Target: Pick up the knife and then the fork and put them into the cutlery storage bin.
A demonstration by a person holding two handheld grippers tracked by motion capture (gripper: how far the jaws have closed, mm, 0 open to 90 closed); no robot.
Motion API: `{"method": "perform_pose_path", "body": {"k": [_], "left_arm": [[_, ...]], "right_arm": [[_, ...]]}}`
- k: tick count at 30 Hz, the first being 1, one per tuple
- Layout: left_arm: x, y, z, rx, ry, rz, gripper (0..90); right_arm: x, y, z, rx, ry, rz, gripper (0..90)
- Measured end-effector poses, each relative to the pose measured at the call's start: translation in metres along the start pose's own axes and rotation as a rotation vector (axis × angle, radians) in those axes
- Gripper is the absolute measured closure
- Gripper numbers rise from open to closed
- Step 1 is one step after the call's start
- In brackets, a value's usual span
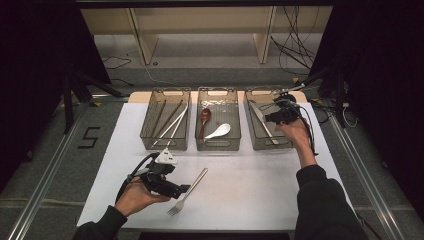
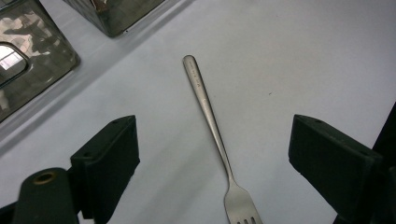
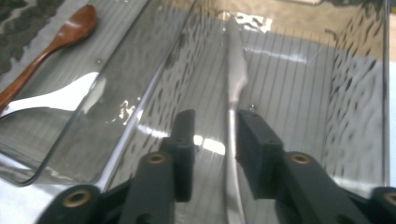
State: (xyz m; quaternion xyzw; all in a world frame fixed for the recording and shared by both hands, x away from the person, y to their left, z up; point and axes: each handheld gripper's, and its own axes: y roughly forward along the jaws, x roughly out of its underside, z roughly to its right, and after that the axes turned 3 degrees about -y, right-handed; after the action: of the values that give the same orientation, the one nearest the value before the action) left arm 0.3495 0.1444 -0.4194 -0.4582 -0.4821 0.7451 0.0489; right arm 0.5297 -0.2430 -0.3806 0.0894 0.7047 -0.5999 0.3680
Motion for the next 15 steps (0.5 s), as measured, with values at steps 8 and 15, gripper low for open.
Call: {"method": "perform_pose_path", "body": {"k": [8, 15], "left_arm": [[0.0, 0.002, -0.001, -0.006, -0.005, -0.008, 15.6], [0.001, 0.005, -0.001, -0.006, -0.01, -0.021, 15.6]], "right_arm": [[0.007, -0.021, -0.003, -0.036, -0.039, 0.049, 48.3], [0.026, -0.048, -0.029, -0.107, -0.156, 0.134, 37.5]]}}
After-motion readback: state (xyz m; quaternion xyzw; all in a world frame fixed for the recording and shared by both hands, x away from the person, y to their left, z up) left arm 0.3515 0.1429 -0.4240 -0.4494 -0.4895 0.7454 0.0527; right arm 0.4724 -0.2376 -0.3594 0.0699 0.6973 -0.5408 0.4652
